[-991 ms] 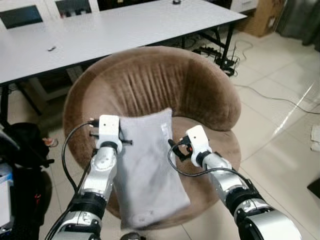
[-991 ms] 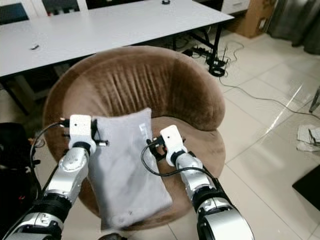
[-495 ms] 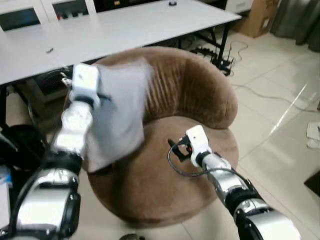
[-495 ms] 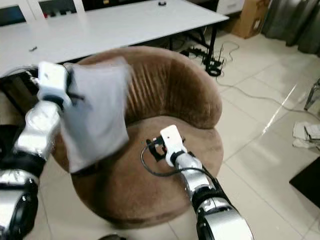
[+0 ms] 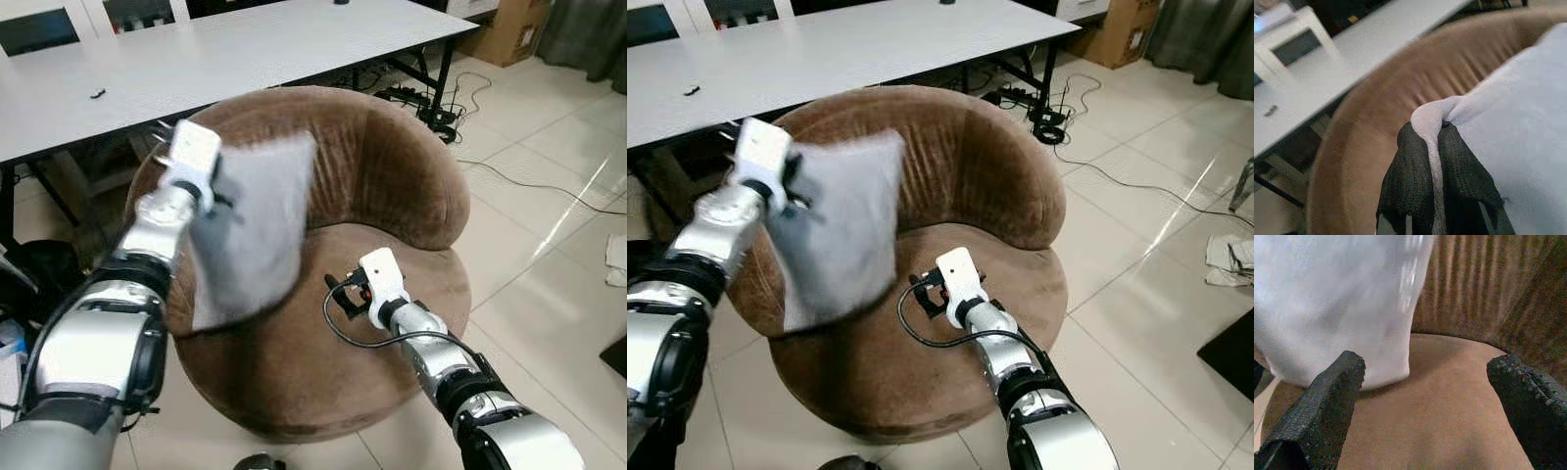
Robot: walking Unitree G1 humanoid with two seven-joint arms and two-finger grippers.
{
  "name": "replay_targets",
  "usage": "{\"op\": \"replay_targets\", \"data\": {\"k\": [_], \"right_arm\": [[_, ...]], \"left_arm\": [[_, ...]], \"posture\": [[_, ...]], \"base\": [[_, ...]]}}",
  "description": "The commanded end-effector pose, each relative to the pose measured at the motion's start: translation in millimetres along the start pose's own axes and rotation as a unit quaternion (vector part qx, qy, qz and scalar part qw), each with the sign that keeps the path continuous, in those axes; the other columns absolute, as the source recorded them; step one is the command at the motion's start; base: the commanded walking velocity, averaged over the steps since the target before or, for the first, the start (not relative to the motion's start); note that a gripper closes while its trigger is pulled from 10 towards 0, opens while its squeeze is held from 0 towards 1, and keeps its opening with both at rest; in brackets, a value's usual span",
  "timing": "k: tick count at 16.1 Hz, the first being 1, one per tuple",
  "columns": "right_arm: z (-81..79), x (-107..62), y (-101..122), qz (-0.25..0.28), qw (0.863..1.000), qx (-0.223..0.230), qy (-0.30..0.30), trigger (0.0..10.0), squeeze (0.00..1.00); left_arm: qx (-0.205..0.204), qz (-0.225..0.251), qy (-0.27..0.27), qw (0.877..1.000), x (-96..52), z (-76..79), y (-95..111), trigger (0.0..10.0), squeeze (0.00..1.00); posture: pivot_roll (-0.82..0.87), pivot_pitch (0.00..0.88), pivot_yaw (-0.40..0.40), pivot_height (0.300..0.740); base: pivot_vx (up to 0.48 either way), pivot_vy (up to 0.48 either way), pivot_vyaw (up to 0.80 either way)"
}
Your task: Move the pillow to the sofa from floor
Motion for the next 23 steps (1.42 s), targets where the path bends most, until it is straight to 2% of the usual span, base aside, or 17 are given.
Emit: {"op": "replay_targets", "data": {"k": [1, 3, 4, 7, 10, 14, 16, 17, 18, 19, 20, 21, 23], "right_arm": [[-0.7, -0.7, -3, -0.006, 1.0, 0.003, -0.003, 10.0, 0.0], [-1.0, -0.9, -3, -0.006, 1.0, 0.004, -0.004, 10.0, 0.0], [-1.2, -1.1, -4, -0.006, 1.0, 0.004, -0.004, 10.0, 0.0], [-0.9, -2.5, -6, -0.007, 1.0, 0.005, -0.005, 10.0, 0.0], [-1.1, -5.6, -10, -0.007, 1.0, 0.005, -0.006, 10.0, 0.0], [1.3, -11.8, -18, -0.011, 1.0, 0.005, -0.01, 10.0, 0.0], [4.6, -14.6, -20, -0.012, 1.0, 0.005, -0.014, 10.0, 0.0], [6.3, -15.2, -20, -0.012, 1.0, 0.005, -0.017, 10.0, 0.0], [7.9, -16.0, -20, -0.012, 1.0, 0.005, -0.019, 10.0, 0.0], [8.6, -16.6, -21, -0.013, 1.0, 0.005, -0.019, 10.0, 0.0], [8.8, -17.0, -22, -0.014, 1.0, 0.004, -0.018, 10.0, 0.0], [8.1, -16.9, -22, -0.015, 1.0, 0.003, -0.017, 10.0, 0.0], [5.1, -16.0, -21, -0.014, 1.0, 0.005, -0.015, 10.0, 0.0]], "left_arm": [[0.018, 0.001, 0.003, 1.0, 2.8, -3.4, 11, 10.0, 0.0], [0.036, -0.032, 0.0, 0.999, 3.1, 2.2, 1, 10.0, 0.0], [0.041, -0.064, -0.001, 0.997, 1.1, 6.0, -13, 10.0, 0.0], [0.037, -0.107, -0.004, 0.994, -3.6, 10.3, -34, 10.0, 0.0], [0.057, -0.127, -0.003, 0.99, -6.3, 12.6, -44, 10.0, 0.0], [0.05, -0.129, 0.014, 0.99, -5.7, 12.5, -43, 10.0, 0.0], [-0.03, -0.109, 0.041, 0.993, -2.4, 4.6, -31, 10.0, 0.0], [-0.072, -0.08, 0.034, 0.994, 1.8, 3.6, -15, 10.0, 0.0], [-0.127, -0.041, 0.015, 0.991, 7.4, 4.5, 10, 10.0, 0.0], [-0.146, -0.013, -0.002, 0.989, 10.8, 6.1, 29, 10.0, 0.0], [-0.143, 0.015, -0.021, 0.989, 14.3, 10.1, 53, 10.0, 0.0], [-0.133, 0.03, -0.034, 0.99, 16.0, 13.7, 67, 10.0, 0.0], [-0.1, 0.036, -0.043, 0.993, 17.5, 18.6, 81, 10.0, 0.0]], "posture": [[-0.07, 0.0, 0.095, 0.74], [-0.07, 0.0, 0.096, 0.74], [-0.08, 0.0, 0.099, 0.74], [-0.09, 0.0, 0.103, 0.74], [-0.11, 0.0, 0.11, 0.74], [-0.14, 0.0, 0.114, 0.74], [-0.15, 0.0, 0.118, 0.74], [-0.15, 0.0, 0.118, 0.74], [-0.14, 0.0, 0.114, 0.74], [-0.14, 0.0, 0.111, 0.74], [-0.14, 0.0, 0.108, 0.74], [-0.13, 0.0, 0.109, 0.74], [-0.14, 0.0, 0.113, 0.74]], "base": [[0.0, 0.0, 0.0], [0.0, 0.0, 0.0], [0.0, 0.0, 0.0], [0.0, 0.0, 0.0], [0.0, 0.0, 0.0], [0.0, 0.0, 0.0], [0.0, 0.0, 0.0], [0.0, 0.0, 0.0], [0.0, 0.0, 0.0], [0.0, 0.0, 0.0], [0.0, 0.0, 0.0], [0.0, 0.0, 0.0], [0.0, 0.0, 0.0]]}}
Point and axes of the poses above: a point about 5 cm out from each wrist's last joint towards the gripper, its own x axis pointing out of the wrist towards the gripper, its own y axis along the axis of the wrist's last joint, z = x × y, the point moved 2 cm from there along x, pointing out of the wrist towards the gripper, and after that the axes turned 2 degrees about x, right-handed, at the moved point
